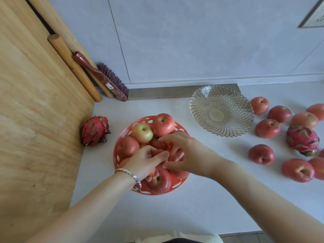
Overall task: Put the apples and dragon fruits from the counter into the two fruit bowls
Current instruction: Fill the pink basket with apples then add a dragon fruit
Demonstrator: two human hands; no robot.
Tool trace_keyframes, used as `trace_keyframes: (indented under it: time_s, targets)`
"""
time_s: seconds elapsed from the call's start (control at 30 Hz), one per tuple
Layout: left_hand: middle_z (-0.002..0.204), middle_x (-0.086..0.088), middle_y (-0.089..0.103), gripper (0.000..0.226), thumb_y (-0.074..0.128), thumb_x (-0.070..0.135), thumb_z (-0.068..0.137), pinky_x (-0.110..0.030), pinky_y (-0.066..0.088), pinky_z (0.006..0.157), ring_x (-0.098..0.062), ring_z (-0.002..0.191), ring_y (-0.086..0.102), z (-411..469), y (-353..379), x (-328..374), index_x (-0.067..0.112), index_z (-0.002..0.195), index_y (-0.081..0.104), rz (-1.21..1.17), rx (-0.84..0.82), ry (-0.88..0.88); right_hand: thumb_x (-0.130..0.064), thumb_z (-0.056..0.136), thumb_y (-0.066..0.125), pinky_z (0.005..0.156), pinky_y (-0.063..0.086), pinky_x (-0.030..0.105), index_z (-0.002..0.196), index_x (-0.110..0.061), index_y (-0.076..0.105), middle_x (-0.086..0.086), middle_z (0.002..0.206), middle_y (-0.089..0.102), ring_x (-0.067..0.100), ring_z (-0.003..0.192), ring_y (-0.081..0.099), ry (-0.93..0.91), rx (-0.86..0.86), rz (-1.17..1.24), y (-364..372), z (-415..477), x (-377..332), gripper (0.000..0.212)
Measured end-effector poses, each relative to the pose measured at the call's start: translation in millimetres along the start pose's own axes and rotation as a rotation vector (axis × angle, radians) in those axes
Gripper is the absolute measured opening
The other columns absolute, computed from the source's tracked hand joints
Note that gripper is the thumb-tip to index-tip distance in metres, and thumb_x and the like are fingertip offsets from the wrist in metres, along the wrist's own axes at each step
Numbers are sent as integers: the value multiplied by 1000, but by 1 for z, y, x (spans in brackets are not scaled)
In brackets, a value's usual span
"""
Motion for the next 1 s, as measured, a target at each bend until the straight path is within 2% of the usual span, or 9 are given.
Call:
trace_keyframes:
  time_s: [0.07,0.17,0.23,0.37,0.43,0.5,0.57,0.77,1.0]
  targets:
    - [76,-26,67,43,64,49,73,-22,35,35,-30,53,55,-1,2,2,11,91,57,24,-13,-1,-20,71,74,83,42,18,113,-23,61,-2,105,57,7,94,48,-15,1,-8,12,5,-6,44]
    - [47,-6,60,39,58,54,76,-18,34,33,-18,35,47,-2,-11,0,17,87,58,103,25,-32,-20,71,74,74,41,9,104,-23,65,-1,98,59,6,87,51,23,41,67,19,13,-1,35]
    - [43,-1,57,34,56,53,80,-17,32,33,-13,31,41,-2,-19,-3,19,83,58,116,37,-61,-24,69,76,71,40,4,103,-25,63,-5,99,61,4,87,53,39,-27,62,31,20,3,37]
    - [69,0,68,29,52,48,85,-13,34,34,-5,30,46,-3,-31,-1,21,94,59,84,70,-61,-33,66,76,67,41,15,99,-23,63,-5,95,66,10,84,59,84,-21,3,37,41,14,37]
    - [82,0,70,18,54,37,88,-16,39,40,-5,37,51,-2,-45,-3,21,93,58,-50,125,-89,-31,70,71,70,41,25,110,-20,60,1,105,61,19,91,59,167,-17,-160,39,58,28,43]
    - [81,-2,65,3,53,19,88,-19,42,44,-10,50,54,-1,-55,-9,21,87,56,-172,173,-154,-23,74,67,72,47,33,120,-16,54,8,116,50,29,94,58,218,-149,-368,56,71,41,48]
    - [76,-4,56,19,47,2,84,-22,42,47,-15,57,52,1,-61,-18,20,85,54,-259,198,-207,-19,77,64,71,49,37,117,-12,53,11,119,45,32,94,58,195,-295,-517,82,77,47,42]
    - [68,-7,44,36,33,-14,77,-25,42,47,-19,57,50,-3,-76,-31,16,80,53,-377,254,-213,-8,85,52,66,38,33,108,-11,53,8,116,55,30,103,57,126,-321,-692,107,85,42,23]
    - [74,-10,48,25,42,-11,83,-22,53,44,-21,67,63,-4,-78,-28,11,95,49,-403,266,-161,-8,90,47,65,37,30,113,-14,54,7,120,50,28,103,58,59,-340,-795,111,81,39,25]
Point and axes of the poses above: each hand's wrist, its own z-axis towards the middle knuckle, its own y-axis out of the palm, x = y × z, the point moved 10 cm from there along z, towards the middle knuckle
